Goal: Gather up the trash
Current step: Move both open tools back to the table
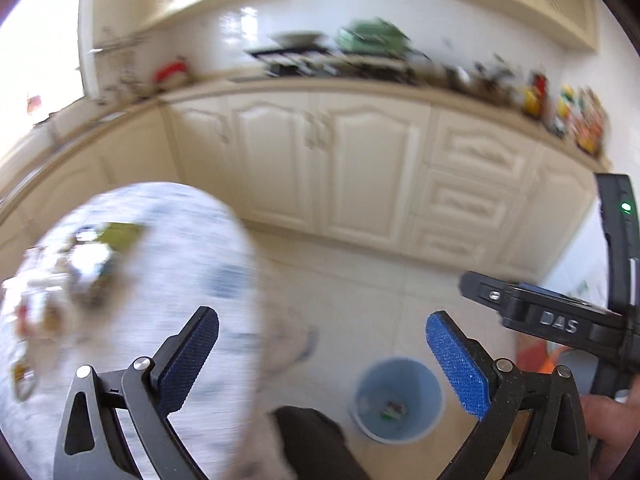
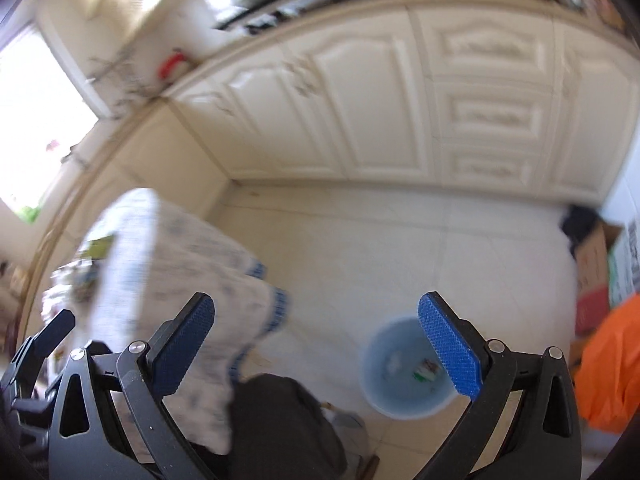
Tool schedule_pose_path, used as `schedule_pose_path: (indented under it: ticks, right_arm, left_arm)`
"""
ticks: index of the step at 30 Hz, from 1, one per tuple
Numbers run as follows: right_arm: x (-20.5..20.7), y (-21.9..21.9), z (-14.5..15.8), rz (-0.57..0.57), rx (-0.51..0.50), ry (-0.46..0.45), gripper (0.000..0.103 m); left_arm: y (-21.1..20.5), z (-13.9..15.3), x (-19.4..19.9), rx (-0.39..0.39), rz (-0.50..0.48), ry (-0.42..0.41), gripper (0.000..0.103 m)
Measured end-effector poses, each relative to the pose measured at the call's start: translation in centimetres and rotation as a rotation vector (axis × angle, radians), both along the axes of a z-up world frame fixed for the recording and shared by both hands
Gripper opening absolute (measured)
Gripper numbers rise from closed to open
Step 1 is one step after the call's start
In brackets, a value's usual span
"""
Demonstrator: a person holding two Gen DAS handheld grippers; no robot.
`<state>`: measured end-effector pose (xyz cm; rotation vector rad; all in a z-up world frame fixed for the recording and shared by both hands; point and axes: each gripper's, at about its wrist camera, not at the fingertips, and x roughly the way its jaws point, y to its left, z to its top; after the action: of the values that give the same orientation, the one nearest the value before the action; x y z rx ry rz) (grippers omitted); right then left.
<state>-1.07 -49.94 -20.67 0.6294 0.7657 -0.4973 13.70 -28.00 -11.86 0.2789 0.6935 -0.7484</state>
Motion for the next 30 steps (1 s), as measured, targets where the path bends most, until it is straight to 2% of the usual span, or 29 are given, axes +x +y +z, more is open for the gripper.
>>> schedule_pose_path:
  ticks: [7, 12, 20, 24, 30]
  right_arm:
    - [7.2, 9.6, 6.3, 0.236, -0.109, -0.108, 0.103]
    - [11.5, 16.4, 8.7, 0.386, -0.177, -0.158, 0.103]
    - [14.4, 24.8, 11.6, 0.536, -0.284, -0.222, 0.103]
    - [14.8, 27.1, 12.3, 0.577, -0.327, -0.225, 0.103]
    - [14.7, 29.5, 13.5, 0.614, -0.391, -0.248, 0.103]
  left_arm:
    - [13.2, 4.7, -0.7, -0.091, 0.270, -0.101, 0.102]
    - [19.8, 5.9, -2.4, -0.129, 0.426, -0.148, 0.102]
    - [25.0, 8.2, -3.9, -0.165, 0.606, -0.160, 0.102]
    - [26.3, 9.7, -4.4, -0.183, 0.659, -0.185, 0.102]
    - [29.0, 9.9, -4.5, -0.192, 0.698, -0.203, 0.102]
